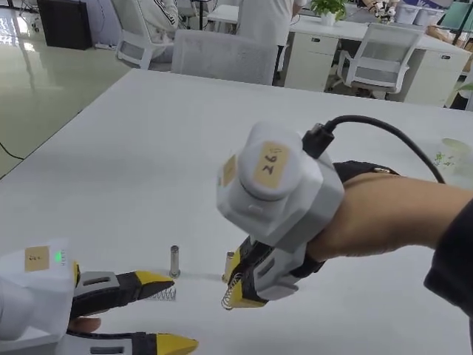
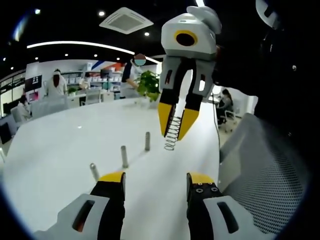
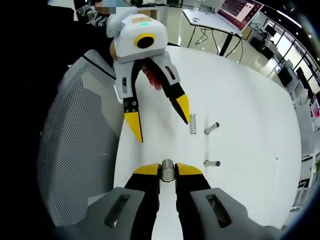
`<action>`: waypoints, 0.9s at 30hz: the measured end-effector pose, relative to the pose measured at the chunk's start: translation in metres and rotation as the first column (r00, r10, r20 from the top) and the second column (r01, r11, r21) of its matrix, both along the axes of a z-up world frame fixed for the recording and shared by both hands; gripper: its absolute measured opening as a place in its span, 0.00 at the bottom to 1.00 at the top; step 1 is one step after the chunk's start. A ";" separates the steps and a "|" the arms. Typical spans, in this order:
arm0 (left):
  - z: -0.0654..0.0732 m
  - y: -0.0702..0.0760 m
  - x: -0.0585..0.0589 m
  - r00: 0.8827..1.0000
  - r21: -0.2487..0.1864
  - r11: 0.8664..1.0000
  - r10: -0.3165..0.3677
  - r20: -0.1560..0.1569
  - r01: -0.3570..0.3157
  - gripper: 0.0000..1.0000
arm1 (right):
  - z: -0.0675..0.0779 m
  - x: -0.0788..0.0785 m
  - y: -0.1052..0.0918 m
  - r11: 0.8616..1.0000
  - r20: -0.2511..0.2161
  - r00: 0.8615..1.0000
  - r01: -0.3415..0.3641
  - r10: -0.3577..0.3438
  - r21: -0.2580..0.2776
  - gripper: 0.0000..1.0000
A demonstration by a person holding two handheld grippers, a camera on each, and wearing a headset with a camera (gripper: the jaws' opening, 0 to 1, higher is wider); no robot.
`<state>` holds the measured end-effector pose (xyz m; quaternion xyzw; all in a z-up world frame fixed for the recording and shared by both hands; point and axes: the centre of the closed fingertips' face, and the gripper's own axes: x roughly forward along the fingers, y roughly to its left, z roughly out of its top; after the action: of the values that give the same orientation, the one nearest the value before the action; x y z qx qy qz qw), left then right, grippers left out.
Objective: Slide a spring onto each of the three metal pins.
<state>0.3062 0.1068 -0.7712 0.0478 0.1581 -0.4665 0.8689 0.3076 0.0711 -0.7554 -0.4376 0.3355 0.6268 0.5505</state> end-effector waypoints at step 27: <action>-0.002 0.014 0.005 0.997 -0.015 0.997 0.072 -0.008 -0.072 0.61 | 0.008 0.043 -0.009 0.998 0.027 0.998 0.065 -0.065 -0.001 0.08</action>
<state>0.3109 0.1210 -0.7737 0.0338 0.1597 -0.4362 0.8849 0.3507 0.0625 -0.7476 -0.4353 0.3429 0.6023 0.5746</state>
